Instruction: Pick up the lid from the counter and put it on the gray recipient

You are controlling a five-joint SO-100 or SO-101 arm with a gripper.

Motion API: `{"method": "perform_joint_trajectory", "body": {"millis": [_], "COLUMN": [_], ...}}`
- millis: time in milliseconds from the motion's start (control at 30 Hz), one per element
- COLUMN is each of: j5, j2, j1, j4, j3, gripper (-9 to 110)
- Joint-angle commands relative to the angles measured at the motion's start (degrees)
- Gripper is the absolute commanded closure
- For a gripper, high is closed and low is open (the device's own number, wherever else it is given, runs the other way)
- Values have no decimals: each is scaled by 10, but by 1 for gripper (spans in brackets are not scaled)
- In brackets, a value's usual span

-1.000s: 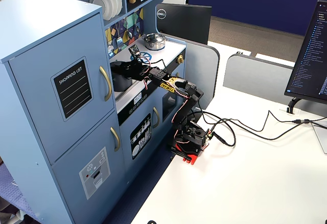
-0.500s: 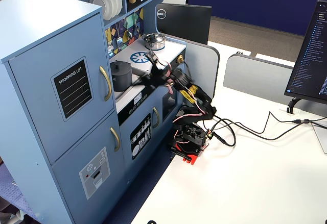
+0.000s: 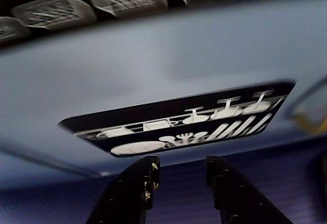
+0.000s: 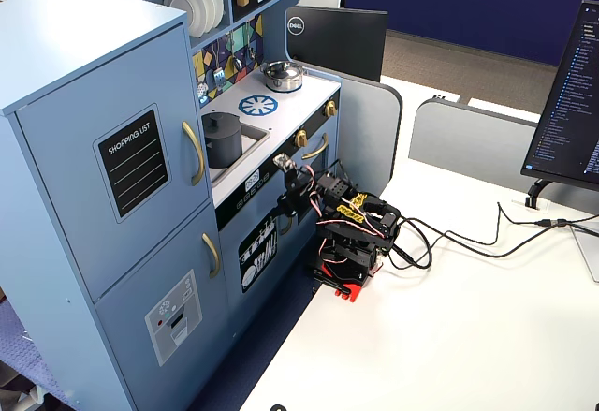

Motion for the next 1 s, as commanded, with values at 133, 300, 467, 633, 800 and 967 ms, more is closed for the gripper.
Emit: {"method": "perform_joint_trajectory", "body": {"millis": [133, 300, 467, 633, 800, 967], "j5": [27, 36, -35, -46, -46, -46], "j2": [37, 37, 37, 37, 37, 37], "j1": [2, 4, 24, 29, 30, 33], "j4": [180, 291, 364, 365, 365, 365], "j3": [25, 25, 25, 25, 25, 25], "gripper": [101, 101, 99, 97, 97, 97]}}
